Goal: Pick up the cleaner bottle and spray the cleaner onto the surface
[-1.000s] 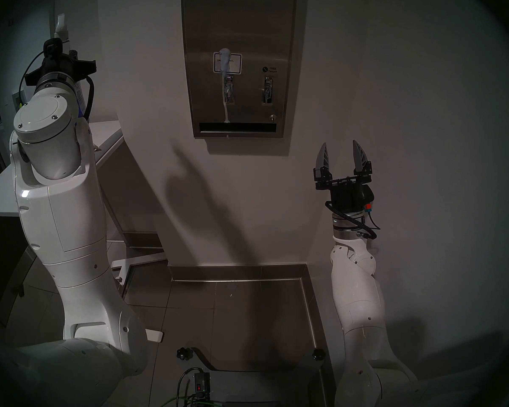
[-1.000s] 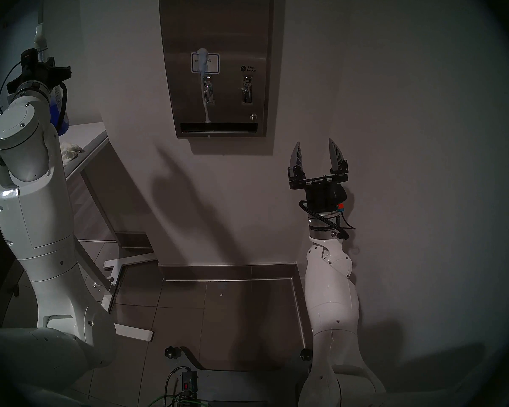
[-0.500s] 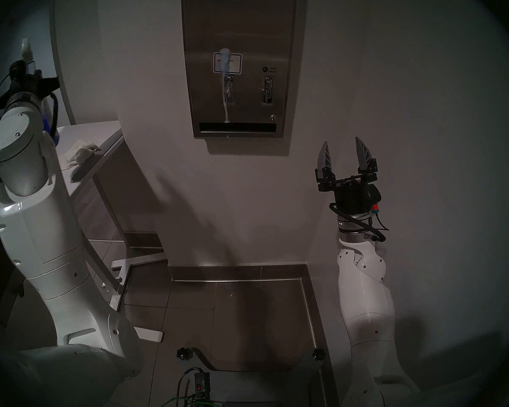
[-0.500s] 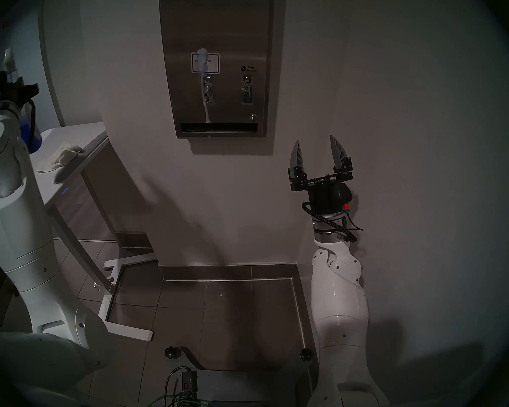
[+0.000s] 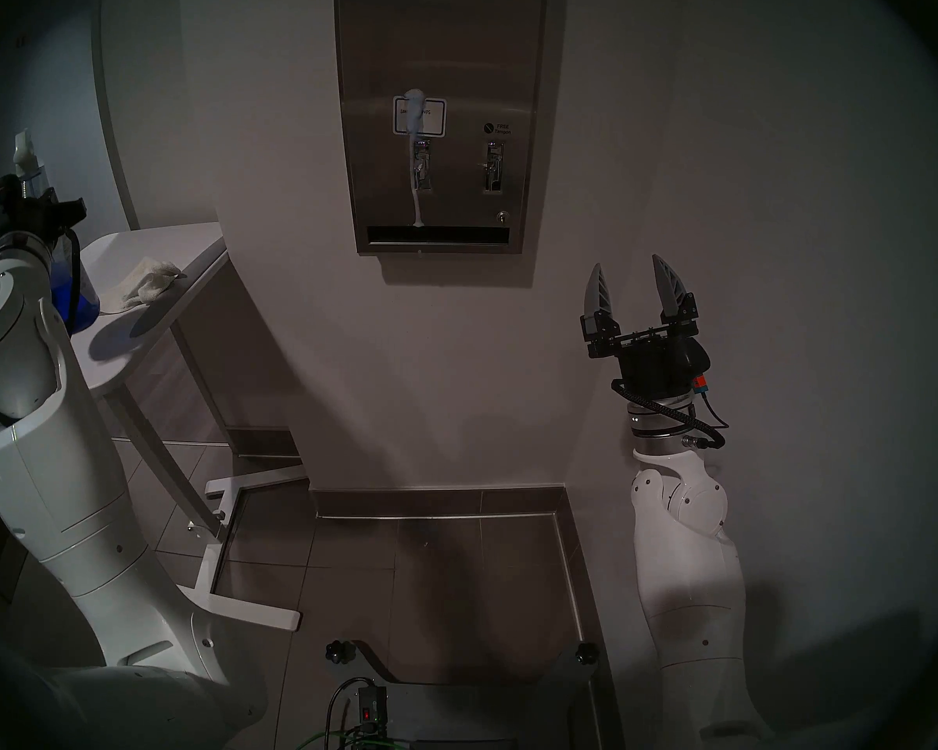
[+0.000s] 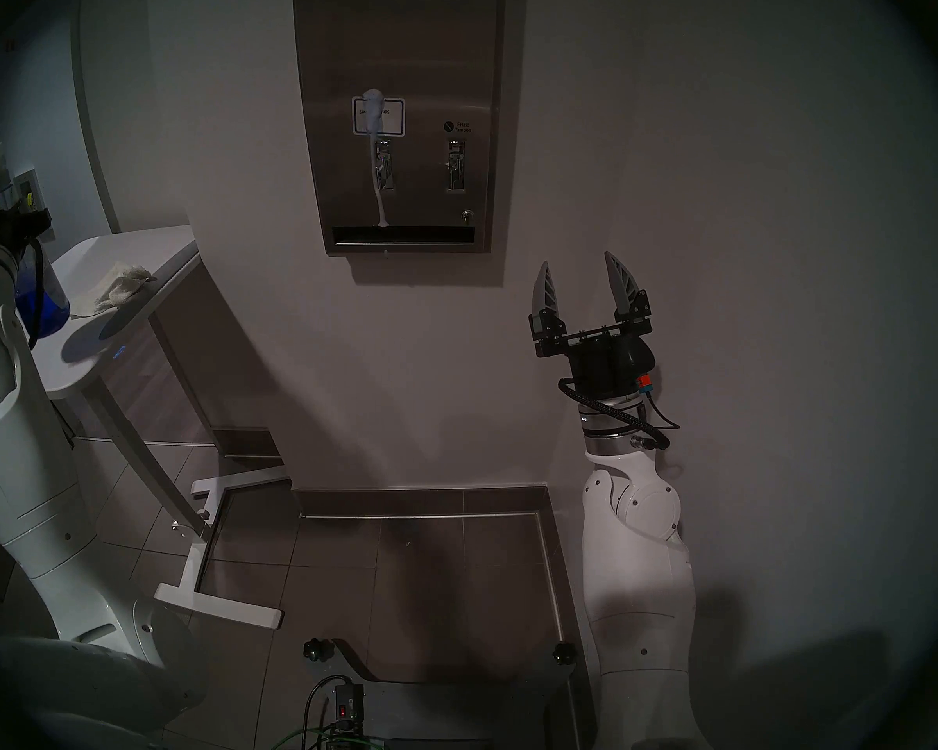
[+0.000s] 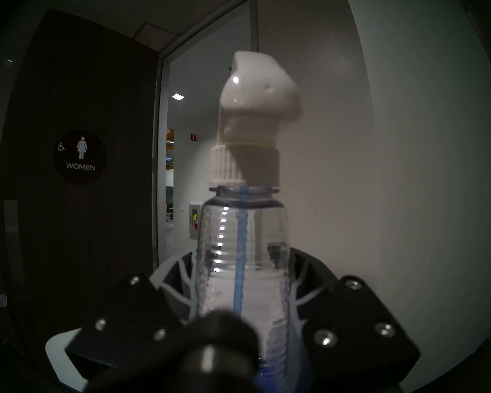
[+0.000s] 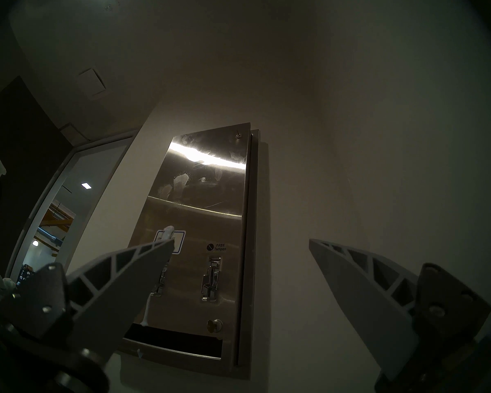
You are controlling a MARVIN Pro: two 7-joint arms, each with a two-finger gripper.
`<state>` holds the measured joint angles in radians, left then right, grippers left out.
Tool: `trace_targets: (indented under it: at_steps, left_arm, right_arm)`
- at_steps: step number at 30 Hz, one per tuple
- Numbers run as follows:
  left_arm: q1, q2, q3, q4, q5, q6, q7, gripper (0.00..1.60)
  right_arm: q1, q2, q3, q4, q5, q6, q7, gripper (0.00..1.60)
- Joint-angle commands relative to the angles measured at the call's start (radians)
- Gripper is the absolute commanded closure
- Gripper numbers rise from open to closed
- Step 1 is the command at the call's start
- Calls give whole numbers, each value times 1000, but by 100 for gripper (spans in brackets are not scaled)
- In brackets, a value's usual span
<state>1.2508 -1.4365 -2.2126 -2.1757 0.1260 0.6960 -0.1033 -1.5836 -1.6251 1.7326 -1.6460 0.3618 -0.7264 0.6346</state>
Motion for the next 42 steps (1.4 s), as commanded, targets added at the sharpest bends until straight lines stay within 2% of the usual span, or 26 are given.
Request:
trace_targets:
  at_steps: [1,6,7,18,19,32,42]
  left_arm:
    - [21,3,-27,-62,-56,-37,-64,160]
    - [47,6,-63,-69,-89,-47,-107,160]
    - [50,8,-72,-69,-95,-49,-114,160]
    - [71,34,-150,-21,-135,-98,-181,160]
    - [72,35,-155,-17,-139,-104,-188,160]
    - [86,40,-182,48,-178,-211,-266,160]
    - [93,37,-183,91,-173,-303,-289,160]
  right_arm:
    - [-42,8,-16,-113,-38,73,-77,0]
    - [-71,8,-28,-161,-76,139,-141,0]
    - [-89,9,-30,-195,-87,163,-158,0]
    - [-135,7,-59,-284,-179,306,-301,0]
    - [-151,5,-62,-315,-193,333,-320,0]
    - [-206,7,-112,-445,-304,539,-495,0]
    - [-225,12,-147,-509,-353,665,-585,0]
